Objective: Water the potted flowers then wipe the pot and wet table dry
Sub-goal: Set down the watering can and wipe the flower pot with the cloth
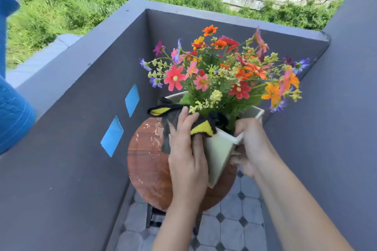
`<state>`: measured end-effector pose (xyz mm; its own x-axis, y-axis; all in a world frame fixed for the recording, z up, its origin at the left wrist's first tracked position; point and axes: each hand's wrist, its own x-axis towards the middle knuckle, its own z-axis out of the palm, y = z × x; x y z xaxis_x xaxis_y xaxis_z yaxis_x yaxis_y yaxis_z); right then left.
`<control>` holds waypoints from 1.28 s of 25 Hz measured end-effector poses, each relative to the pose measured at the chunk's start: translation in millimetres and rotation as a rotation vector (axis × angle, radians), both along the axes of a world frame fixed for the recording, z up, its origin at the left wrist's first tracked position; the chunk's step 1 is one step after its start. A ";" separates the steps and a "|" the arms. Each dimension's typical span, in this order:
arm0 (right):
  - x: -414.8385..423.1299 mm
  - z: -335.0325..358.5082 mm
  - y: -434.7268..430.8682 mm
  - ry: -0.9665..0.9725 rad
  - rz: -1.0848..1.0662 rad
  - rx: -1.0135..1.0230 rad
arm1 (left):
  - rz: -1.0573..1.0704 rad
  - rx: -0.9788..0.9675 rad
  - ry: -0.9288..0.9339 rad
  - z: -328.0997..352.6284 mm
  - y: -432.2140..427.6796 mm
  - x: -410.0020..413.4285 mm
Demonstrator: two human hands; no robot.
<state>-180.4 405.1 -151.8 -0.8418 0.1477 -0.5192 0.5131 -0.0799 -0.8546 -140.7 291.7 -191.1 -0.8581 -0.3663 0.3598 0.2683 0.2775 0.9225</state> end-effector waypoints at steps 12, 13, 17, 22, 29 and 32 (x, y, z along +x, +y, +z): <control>12.6 -5.1 1.4 0.061 0.035 -0.078 | 0.087 0.104 -0.184 -2.4 8.3 -2.8; 14.0 -6.4 -2.7 0.050 0.021 -0.090 | 0.160 0.196 -0.284 -8.4 -1.2 -11.9; 14.6 -5.5 -12.1 0.029 -0.043 -0.077 | 0.230 0.408 -0.518 -19.4 3.7 0.0; 12.0 -2.2 -9.0 0.063 -0.029 -0.062 | 0.073 0.197 -0.277 -17.9 44.0 60.1; 14.2 3.1 -8.2 0.026 0.016 -0.133 | 0.037 0.060 -0.062 -2.4 32.6 30.0; 11.2 6.4 -10.0 0.003 -0.037 -0.135 | 0.154 0.109 -0.110 -1.7 9.6 4.7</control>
<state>-169.2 395.1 -145.3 -0.8386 0.1070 -0.5341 0.5054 -0.2132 -0.8362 -136.0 301.2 -192.8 -0.8207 -0.5282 0.2178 0.1263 0.2042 0.9708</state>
